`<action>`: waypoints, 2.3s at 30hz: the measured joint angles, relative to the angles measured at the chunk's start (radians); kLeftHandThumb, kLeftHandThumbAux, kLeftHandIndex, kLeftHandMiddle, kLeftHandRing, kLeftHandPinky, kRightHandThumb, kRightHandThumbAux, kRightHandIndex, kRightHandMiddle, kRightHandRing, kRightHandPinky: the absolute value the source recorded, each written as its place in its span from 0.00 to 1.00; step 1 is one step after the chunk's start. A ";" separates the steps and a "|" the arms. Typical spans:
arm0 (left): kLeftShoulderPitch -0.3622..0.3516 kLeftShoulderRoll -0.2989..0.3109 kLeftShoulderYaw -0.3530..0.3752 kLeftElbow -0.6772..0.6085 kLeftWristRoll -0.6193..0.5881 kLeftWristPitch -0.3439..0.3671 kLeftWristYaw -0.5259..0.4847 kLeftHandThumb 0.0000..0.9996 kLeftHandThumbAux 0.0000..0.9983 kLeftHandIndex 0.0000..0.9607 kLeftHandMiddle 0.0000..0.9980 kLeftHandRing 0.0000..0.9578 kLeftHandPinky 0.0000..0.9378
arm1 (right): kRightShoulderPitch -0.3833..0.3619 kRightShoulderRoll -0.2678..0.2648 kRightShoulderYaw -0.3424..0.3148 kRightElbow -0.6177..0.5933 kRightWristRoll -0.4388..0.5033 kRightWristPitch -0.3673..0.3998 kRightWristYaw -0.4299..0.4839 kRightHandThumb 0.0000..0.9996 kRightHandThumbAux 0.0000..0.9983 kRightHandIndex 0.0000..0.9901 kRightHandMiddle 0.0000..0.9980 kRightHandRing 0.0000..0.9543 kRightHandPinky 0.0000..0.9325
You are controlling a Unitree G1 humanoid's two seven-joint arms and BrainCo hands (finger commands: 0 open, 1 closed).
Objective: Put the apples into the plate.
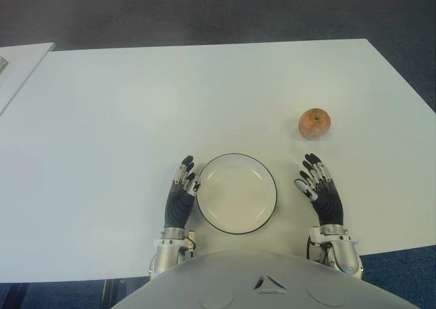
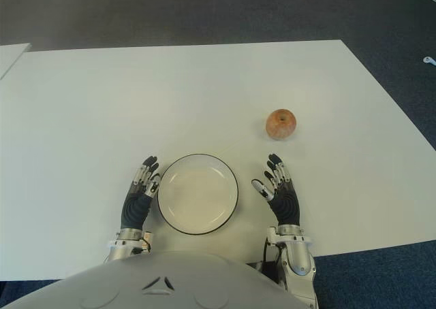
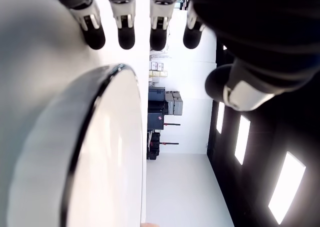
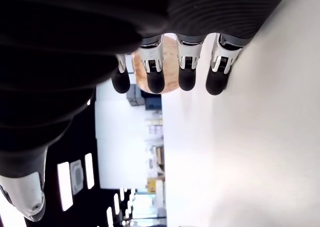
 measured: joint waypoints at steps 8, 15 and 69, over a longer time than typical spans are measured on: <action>-0.014 -0.003 0.002 0.017 -0.015 -0.011 0.000 0.02 0.51 0.00 0.00 0.00 0.01 | -0.060 -0.033 -0.032 -0.141 0.059 0.077 0.009 0.15 0.63 0.00 0.00 0.00 0.00; -0.023 -0.016 0.018 0.038 0.001 -0.021 0.025 0.01 0.51 0.00 0.00 0.00 0.01 | -0.166 -0.062 -0.049 -0.202 0.011 0.117 -0.018 0.16 0.68 0.00 0.00 0.00 0.00; -0.058 -0.020 -0.001 0.056 0.097 -0.092 0.097 0.02 0.52 0.00 0.01 0.00 0.02 | -0.964 -0.705 0.341 0.714 -1.098 0.036 -0.271 0.29 0.17 0.00 0.00 0.00 0.00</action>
